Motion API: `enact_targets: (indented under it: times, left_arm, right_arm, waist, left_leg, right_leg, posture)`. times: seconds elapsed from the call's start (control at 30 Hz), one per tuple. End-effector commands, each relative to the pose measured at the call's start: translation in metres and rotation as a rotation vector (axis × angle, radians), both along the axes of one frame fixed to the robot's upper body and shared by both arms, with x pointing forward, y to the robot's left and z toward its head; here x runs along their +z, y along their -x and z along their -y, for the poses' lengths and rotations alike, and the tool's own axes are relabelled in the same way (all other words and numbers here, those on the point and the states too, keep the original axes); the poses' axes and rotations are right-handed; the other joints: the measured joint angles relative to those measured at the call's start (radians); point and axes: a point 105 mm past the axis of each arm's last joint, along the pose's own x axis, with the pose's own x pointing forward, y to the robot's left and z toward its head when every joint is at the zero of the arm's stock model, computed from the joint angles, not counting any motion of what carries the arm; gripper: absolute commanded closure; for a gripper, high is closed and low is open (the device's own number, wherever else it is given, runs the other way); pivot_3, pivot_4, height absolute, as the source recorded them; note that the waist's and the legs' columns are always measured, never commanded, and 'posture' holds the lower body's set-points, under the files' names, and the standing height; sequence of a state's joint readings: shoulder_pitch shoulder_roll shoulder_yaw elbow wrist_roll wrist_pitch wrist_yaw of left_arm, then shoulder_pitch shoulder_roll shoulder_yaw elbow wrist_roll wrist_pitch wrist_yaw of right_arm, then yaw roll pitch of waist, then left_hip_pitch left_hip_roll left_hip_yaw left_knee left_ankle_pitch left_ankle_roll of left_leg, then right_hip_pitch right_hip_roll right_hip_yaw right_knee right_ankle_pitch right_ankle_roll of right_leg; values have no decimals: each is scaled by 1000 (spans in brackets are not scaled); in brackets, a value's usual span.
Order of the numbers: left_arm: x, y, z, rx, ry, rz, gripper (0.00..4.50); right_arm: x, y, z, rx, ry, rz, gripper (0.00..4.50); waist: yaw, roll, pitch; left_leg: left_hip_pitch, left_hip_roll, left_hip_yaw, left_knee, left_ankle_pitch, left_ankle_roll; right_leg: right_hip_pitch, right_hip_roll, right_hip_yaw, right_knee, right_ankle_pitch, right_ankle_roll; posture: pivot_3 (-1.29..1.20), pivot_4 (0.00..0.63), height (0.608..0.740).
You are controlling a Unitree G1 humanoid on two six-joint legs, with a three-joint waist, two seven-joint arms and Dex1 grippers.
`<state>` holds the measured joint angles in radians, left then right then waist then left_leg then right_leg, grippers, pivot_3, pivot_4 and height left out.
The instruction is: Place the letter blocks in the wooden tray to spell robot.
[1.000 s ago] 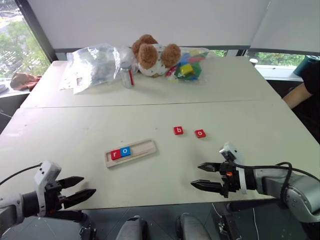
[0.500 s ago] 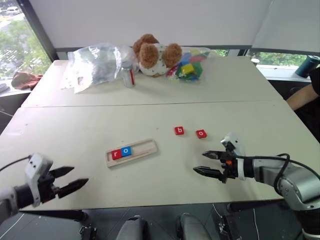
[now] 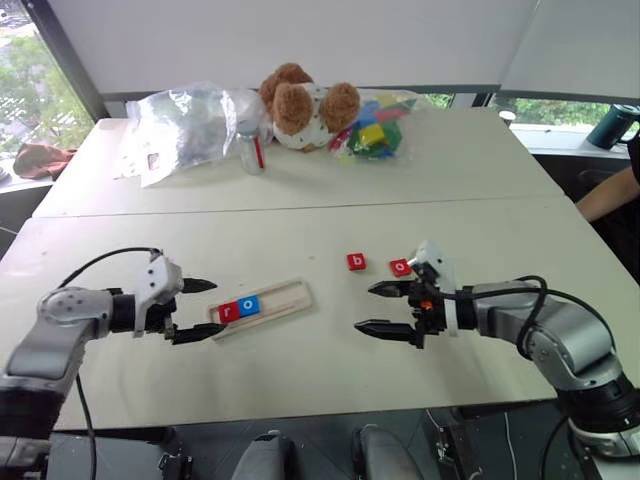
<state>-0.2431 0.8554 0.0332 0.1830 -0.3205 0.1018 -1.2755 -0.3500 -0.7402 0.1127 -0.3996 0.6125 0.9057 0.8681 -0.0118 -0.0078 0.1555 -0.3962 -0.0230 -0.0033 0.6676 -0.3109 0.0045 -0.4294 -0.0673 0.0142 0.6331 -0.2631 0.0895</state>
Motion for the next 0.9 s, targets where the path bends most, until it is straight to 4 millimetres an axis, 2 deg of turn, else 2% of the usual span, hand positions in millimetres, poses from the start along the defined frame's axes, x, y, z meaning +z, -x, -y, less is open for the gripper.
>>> enact_targets:
  times: [0.03, 0.2, 0.47, 0.8, 0.9]
  left_arm:
    - [-3, -3, 2, -55, -30, 18, 0]
    - [-17, -10, 3, -79, -34, -15, 0]
    - [-39, -3, 6, -127, -83, -53, 0]
    - [-47, 4, 10, -132, -96, -62, 0]
    - [-50, 5, 8, -122, -99, -66, 839]
  right_arm:
    - [5, 11, -9, 46, -13, 12, 42]
    - [0, 14, -10, 47, 6, 5, 42]
    - [0, 13, -7, 18, 12, 12, 42]
    - [-3, 11, -8, 5, 16, 16, 42]
    - [-3, 10, -7, 3, 17, 18, 0]
  waist:
    - [2, 0, 0]
    - [1, 0, 0]
    - [1, 0, 0]
    - [1, 0, -1]
    - [1, 0, -1]
  left_leg:
    - [0, 0, 0, 0, 0, 0]
    - [1, 0, 0, 1, 0, 0]
    - [3, 0, 0, 2, 0, 0]
    - [5, 0, 0, 2, 0, 0]
    - [5, 0, 0, 2, 0, 0]
  right_leg:
    - [0, 0, 0, 0, 0, 0]
    - [1, 0, 0, 2, 0, 0]
    - [2, 1, 0, 4, 0, 0]
    - [3, 1, 0, 7, 0, 0]
    - [3, 1, 0, 8, 0, 0]
  posture:
    - [0, 150, 740]
    - [0, 150, 740]
    - [0, 150, 740]
    - [0, 150, 740]
    - [0, 150, 740]
